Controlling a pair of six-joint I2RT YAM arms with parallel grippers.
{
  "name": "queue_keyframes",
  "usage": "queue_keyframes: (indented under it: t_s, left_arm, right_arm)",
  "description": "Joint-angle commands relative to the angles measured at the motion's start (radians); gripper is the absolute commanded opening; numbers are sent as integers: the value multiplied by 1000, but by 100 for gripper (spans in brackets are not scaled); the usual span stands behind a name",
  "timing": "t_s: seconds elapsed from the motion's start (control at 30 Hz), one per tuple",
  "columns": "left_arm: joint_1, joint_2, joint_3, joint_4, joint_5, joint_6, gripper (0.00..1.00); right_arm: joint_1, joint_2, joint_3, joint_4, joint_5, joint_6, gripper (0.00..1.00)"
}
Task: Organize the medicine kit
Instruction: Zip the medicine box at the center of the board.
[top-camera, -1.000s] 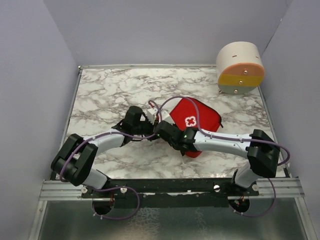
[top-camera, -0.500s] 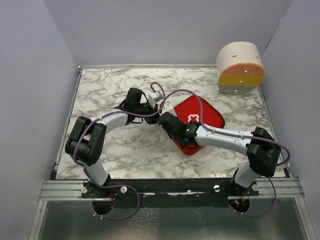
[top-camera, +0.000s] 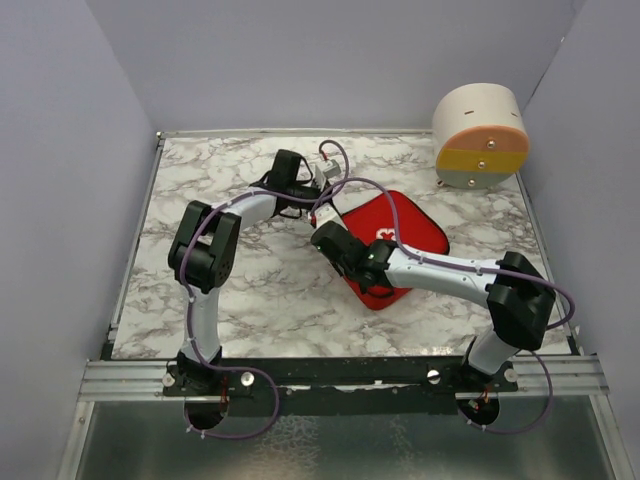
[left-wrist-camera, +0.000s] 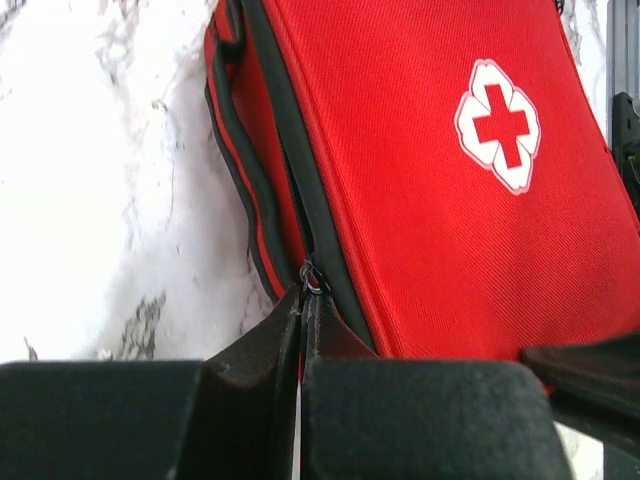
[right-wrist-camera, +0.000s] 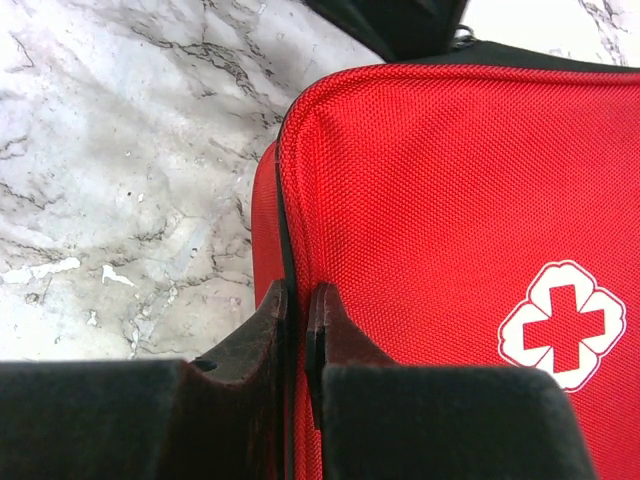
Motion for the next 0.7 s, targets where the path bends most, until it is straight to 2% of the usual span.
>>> queue_keyframes:
  t_s: [0.0,0.43,0.53,0.67]
  left_arm:
    - [21,62,198,268,-132,4,0]
    - [-109,376,642,287,-104,-167,0]
    - [-124,363,629,290,-104,-172,0]
    - [-93,250,440,334,-140,-123,0]
  right_arm:
    - [91,27,-3,-191,-240,3,1]
    - [138,26,13,-190,-270,1,1]
    - [141,21,12,-192,-268,13,1]
    - [141,-4,6,-177,-249,36,1]
